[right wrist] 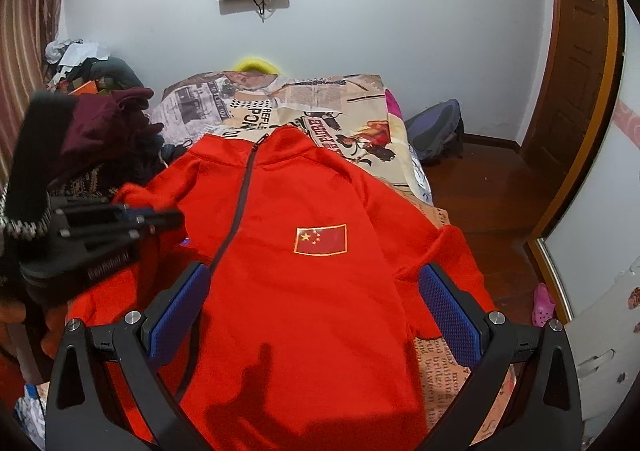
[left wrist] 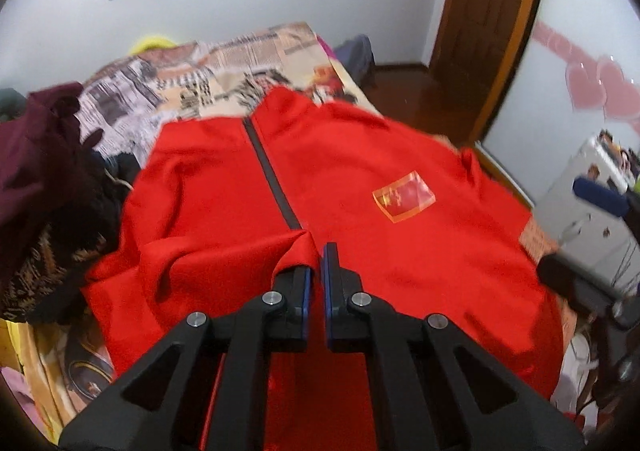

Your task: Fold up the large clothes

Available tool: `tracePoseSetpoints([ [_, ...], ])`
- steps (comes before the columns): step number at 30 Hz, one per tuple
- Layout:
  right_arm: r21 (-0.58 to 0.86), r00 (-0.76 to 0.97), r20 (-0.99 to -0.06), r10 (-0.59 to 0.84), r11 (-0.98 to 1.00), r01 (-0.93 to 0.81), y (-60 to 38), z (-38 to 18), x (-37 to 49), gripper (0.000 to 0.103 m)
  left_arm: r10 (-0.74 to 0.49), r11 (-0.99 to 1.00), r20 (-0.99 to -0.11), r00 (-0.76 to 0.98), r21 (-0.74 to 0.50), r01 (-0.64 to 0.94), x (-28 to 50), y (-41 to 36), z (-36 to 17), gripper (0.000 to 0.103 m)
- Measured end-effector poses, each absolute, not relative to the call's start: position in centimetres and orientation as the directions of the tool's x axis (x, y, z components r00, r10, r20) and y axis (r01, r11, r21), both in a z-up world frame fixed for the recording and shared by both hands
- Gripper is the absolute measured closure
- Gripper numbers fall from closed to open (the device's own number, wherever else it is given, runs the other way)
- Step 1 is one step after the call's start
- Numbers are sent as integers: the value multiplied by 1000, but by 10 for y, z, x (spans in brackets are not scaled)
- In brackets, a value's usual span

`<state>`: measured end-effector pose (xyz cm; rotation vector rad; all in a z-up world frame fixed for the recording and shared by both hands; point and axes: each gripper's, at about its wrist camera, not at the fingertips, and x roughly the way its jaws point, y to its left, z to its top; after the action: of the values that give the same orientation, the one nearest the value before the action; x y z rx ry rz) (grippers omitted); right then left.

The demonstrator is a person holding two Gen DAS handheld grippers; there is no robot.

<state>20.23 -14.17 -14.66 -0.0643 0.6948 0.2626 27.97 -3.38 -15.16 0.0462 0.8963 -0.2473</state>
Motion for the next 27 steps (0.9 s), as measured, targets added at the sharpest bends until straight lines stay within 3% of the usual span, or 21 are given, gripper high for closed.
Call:
tracePoseSetpoints([
  [6,13,737,-645,201,967,-253,-146,-148,202,0,-219,963,-789,574,-82,255,268,-34,-149,82],
  [8,10,739,-644,198,968,-251,-146,-147,201,0,-196,968,-770,607,-53,246,258,-33,-138,62],
  [10,10,741,-642,199,968,-251,-146,-146,200,0,-192,970,-739,646,-44,238,248,-27,-125,54],
  [19,-46,762,-600,244,940,-337,-116,-129,189,0,-48,999,-666,744,-19,47,204,55,-87,46],
  [23,-73,744,-602,289,908,-412,-91,-131,186,0,86,996,-675,733,34,-86,184,104,-95,46],
  [27,-91,703,-625,341,862,-499,-62,-141,180,0,140,985,-703,697,28,-170,165,137,-113,46],
])
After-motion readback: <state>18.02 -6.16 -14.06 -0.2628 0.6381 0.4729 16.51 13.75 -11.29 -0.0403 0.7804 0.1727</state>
